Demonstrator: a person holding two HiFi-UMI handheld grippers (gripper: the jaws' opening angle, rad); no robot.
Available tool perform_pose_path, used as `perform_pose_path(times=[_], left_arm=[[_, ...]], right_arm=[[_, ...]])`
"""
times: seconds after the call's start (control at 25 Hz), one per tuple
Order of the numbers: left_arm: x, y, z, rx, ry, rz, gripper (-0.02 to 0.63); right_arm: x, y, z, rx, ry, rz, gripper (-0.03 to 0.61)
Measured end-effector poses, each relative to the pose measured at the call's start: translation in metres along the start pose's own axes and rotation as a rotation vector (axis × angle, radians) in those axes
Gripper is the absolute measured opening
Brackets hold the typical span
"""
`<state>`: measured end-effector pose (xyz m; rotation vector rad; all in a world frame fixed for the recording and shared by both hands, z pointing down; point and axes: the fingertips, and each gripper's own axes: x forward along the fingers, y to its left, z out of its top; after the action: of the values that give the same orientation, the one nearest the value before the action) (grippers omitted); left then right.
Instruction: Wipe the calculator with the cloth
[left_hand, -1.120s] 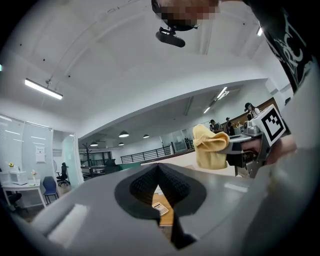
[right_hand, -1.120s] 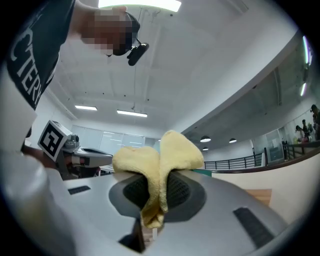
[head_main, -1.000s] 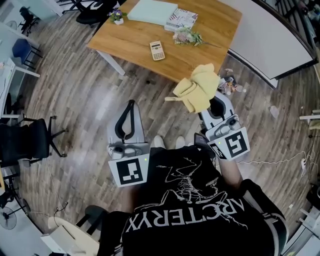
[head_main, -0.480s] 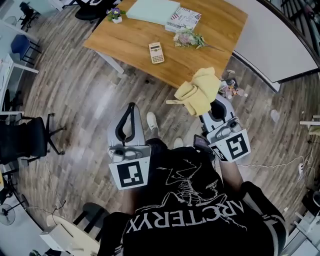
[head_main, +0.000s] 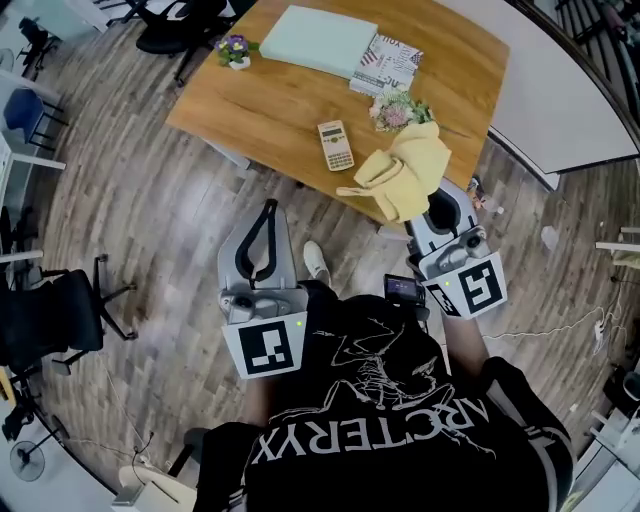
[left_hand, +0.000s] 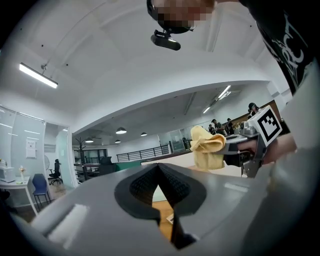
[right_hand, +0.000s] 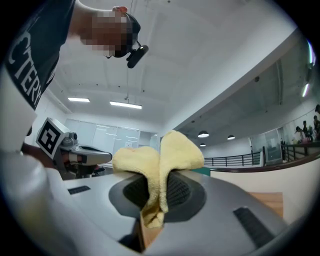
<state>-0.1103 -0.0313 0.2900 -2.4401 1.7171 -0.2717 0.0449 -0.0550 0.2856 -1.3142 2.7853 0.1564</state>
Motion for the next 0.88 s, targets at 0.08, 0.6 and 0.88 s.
perform_pose_path(times=[0.08, 0.6, 0.88], left_arm=[[0.023, 0.021, 0.001, 0.02, -0.013, -0.022, 0.009], [0.066, 0.072, -0.023, -0.006, 0.007, -0.086, 0.009], [0.099, 0.058, -0.017, 0.01, 0.037, -0.063, 0.009]], right_arm=[[0.028, -0.008, 0.001, -0.011, 0.004, -0.021, 0.054], [0.09, -0.03, 0.0, -0.101, 0.043, -0.115, 0.054], [0.108, -0.065, -0.01, -0.121, 0.05, -0.046, 0.054]])
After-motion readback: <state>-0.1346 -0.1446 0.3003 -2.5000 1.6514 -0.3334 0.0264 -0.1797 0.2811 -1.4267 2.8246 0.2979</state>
